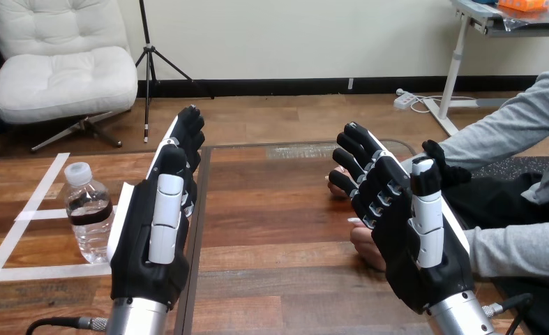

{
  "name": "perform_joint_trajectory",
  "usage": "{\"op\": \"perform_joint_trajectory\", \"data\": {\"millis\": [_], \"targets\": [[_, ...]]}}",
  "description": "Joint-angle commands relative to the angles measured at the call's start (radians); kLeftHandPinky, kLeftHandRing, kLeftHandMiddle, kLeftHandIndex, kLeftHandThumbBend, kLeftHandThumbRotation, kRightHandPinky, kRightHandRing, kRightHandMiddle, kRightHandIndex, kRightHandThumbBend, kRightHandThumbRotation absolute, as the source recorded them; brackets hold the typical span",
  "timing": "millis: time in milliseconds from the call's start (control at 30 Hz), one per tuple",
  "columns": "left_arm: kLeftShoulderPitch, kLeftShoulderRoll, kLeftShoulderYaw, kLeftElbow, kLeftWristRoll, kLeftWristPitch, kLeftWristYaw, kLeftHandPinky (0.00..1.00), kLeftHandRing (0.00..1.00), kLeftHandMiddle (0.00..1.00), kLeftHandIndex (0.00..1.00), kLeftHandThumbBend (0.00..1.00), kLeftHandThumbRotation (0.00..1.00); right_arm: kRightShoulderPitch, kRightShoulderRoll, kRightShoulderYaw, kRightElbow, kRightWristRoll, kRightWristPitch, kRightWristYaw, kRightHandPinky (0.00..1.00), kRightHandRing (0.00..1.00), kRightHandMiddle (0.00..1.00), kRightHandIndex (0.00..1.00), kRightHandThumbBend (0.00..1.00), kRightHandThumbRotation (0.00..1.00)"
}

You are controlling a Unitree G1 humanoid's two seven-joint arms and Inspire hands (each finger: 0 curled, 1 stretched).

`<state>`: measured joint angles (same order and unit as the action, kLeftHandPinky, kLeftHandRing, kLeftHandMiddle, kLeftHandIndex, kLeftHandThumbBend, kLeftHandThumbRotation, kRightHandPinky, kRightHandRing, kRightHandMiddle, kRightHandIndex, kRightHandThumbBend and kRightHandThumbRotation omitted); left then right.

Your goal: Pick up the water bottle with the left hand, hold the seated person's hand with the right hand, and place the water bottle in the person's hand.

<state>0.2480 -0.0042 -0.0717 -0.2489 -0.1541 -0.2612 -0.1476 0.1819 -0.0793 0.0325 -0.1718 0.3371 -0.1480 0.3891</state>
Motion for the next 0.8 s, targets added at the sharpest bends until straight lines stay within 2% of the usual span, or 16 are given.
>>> {"op": "perform_joint_trajectory", "data": {"millis": [0, 233, 333, 433, 567, 767], "targets": [[0.023, -0.006, -0.023, -0.045, 0.007, -0.012, -0.003, 1.0, 0.97, 0.96, 0.94, 0.7, 0.96, -0.049, 0.003, -0.003, -0.031, 0.002, -0.011, 0.001, 0.95, 0.97, 0.96, 0.93, 0.71, 1.0], [0.024, -0.003, -0.017, -0.045, 0.003, -0.017, -0.007, 1.0, 0.98, 0.96, 0.94, 0.71, 0.96, -0.046, 0.002, -0.002, -0.037, 0.003, -0.01, 0.002, 0.96, 0.98, 0.97, 0.94, 0.7, 1.0], [0.012, 0.005, -0.003, -0.033, 0.021, -0.044, -0.004, 1.0, 0.98, 0.96, 0.94, 0.7, 0.95, -0.047, 0.003, -0.002, -0.035, 0.005, -0.011, 0.003, 0.96, 0.98, 0.97, 0.94, 0.69, 1.0], [-0.012, 0.01, 0.018, -0.013, 0.027, -0.083, -0.005, 1.0, 0.98, 0.96, 0.94, 0.7, 0.94, -0.048, 0.003, -0.003, -0.032, 0.005, -0.013, 0.004, 0.96, 0.98, 0.97, 0.94, 0.69, 1.0], [-0.047, 0.012, 0.063, -0.014, 0.031, -0.099, 0.022, 1.0, 0.97, 0.96, 0.94, 0.73, 0.91, -0.048, 0.003, -0.003, -0.033, 0.005, -0.01, 0.003, 0.96, 0.98, 0.97, 0.94, 0.69, 1.0], [-0.082, 0.027, 0.115, -0.011, 0.034, -0.131, 0.043, 0.99, 0.94, 0.95, 0.94, 0.81, 0.87, -0.049, -0.001, -0.003, -0.03, 0.002, -0.013, 0.005, 0.97, 0.99, 0.97, 0.95, 0.7, 1.0]]}}
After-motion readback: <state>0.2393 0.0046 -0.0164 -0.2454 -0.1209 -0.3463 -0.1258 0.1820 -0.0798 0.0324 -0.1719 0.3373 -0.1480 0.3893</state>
